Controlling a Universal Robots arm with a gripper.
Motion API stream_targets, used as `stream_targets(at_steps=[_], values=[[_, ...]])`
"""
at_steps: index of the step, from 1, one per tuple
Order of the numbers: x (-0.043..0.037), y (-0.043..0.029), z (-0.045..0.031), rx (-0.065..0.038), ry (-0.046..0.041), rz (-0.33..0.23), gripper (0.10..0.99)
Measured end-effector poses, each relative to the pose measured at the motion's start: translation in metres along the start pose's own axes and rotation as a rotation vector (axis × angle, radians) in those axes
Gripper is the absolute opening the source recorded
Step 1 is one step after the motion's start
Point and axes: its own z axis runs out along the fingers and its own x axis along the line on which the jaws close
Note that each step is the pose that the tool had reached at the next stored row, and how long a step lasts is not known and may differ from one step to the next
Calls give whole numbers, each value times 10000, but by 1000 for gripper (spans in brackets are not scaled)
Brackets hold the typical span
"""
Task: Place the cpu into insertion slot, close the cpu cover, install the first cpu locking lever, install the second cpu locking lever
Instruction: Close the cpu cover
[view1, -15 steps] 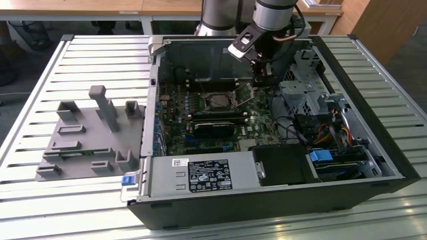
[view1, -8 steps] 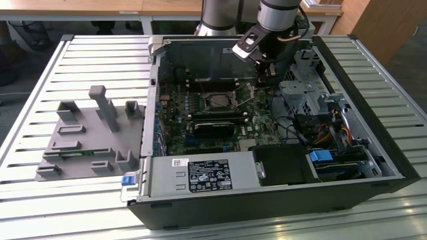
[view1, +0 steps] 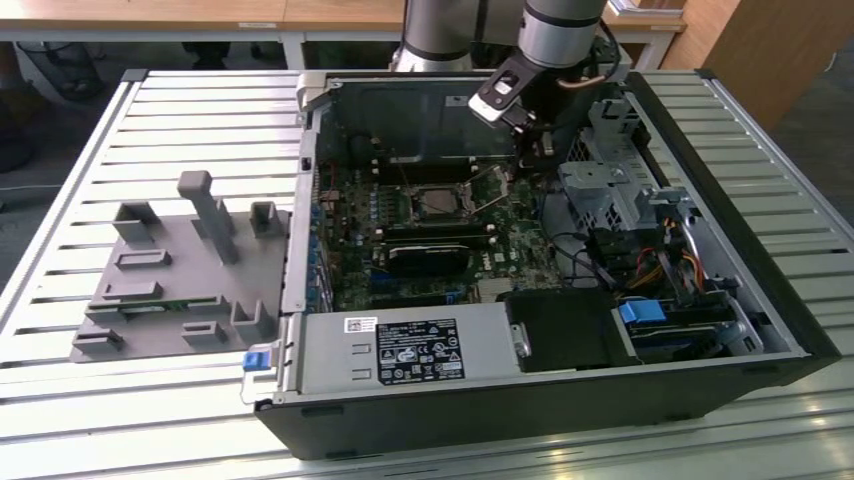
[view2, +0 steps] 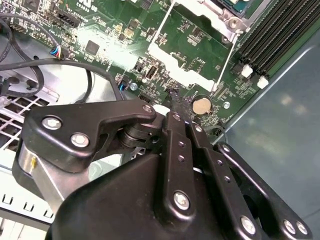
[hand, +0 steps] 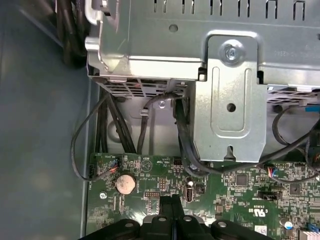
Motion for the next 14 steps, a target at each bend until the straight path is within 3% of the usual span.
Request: stream_targets(at_steps=[6,14], values=[[1,-18,86,19,-13,-3,106],[7,-278,79,20,-11,0,106]])
